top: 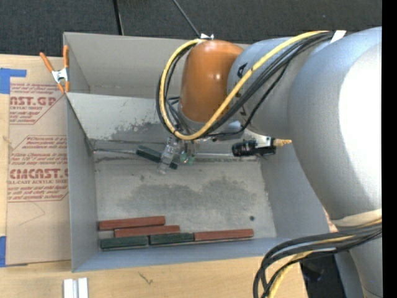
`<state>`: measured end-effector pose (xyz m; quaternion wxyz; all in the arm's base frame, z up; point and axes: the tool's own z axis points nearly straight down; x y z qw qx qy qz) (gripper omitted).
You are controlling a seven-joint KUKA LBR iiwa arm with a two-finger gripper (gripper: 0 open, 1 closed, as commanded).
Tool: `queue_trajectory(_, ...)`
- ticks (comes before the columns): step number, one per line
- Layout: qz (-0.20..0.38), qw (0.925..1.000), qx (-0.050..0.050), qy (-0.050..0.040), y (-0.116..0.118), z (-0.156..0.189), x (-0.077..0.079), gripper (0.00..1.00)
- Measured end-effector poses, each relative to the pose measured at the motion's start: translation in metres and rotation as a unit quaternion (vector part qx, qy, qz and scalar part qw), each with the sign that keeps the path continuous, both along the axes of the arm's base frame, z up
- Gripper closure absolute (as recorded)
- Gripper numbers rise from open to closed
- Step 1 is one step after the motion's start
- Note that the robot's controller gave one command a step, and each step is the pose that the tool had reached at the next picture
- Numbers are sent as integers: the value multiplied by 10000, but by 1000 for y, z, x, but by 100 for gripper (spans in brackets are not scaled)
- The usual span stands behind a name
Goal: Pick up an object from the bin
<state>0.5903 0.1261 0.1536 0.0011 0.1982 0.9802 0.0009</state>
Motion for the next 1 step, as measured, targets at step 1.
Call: queue_trajectory(1,-1,10000,0,3,0,6,0,100)
